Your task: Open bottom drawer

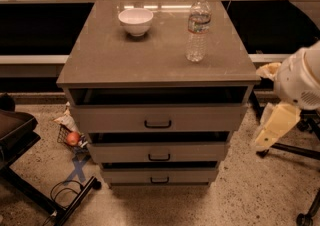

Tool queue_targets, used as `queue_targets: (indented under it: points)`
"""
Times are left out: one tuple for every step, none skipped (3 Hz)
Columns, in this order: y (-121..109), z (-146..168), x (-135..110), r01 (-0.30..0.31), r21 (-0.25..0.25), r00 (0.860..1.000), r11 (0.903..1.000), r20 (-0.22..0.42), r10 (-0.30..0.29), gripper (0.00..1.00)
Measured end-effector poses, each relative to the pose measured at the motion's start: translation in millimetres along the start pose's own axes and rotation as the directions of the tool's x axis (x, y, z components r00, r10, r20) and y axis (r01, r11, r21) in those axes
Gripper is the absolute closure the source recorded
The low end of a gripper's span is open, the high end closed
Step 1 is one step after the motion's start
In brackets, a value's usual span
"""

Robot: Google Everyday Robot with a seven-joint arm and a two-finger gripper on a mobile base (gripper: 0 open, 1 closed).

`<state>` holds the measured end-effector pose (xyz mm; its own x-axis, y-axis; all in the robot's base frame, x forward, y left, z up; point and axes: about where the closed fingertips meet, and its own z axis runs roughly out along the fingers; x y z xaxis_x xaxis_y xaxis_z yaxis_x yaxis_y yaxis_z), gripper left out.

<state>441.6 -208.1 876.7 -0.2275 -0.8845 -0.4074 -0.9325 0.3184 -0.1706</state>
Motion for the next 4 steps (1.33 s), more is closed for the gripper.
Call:
queue_targets:
  points:
    - [10.8, 51.0, 12.5, 0.0, 0.013, 0.997, 0.9999, 0.081, -0.001, 0.0]
    - [-16.1, 122.9, 12.5, 0.003, 0.131, 0.984, 0.9914, 0.178, -0.027, 0.0]
    - [-18.9, 123.5, 11.5, 0.002, 0.141, 0.983, 0.9901, 0.18, -0.028, 0.0]
    - [-7.8, 141.5, 15.3, -0.006, 0.13, 0.979, 0.9915, 0.204, -0.021, 0.0]
